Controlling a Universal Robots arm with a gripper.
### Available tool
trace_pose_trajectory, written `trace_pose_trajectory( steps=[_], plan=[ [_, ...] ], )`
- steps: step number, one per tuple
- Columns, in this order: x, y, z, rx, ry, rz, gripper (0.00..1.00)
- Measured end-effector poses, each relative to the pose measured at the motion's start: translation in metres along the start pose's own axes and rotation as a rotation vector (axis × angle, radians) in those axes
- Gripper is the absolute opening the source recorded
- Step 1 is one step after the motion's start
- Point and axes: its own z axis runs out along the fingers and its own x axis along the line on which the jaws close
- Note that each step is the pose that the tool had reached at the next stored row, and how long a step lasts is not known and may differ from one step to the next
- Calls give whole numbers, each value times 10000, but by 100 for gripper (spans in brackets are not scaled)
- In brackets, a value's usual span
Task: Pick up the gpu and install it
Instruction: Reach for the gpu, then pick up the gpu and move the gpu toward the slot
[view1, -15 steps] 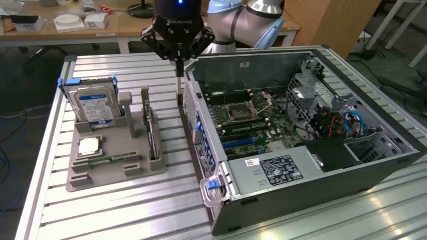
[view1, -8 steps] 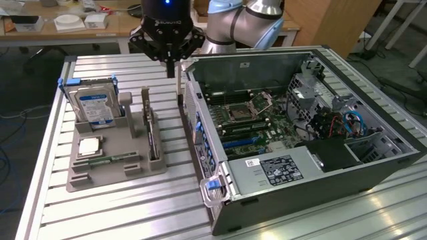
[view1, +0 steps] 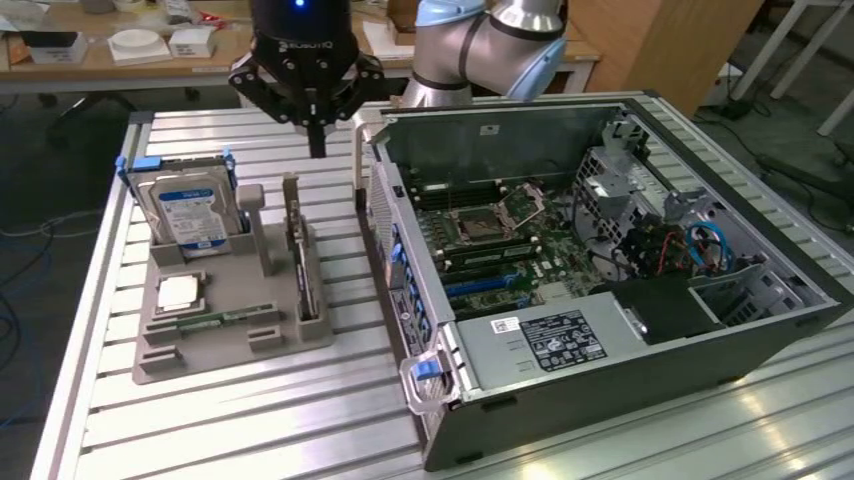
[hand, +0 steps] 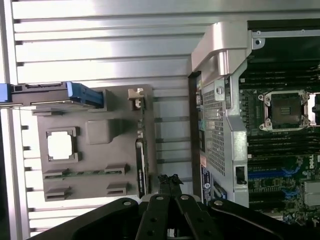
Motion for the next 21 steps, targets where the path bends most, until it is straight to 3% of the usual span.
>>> trace_pose_trajectory(
  steps=[13,21],
  plan=[
    [351,-27,-8,0,1,1,10],
    [372,-28,-9,0,0,3,10]
  ],
)
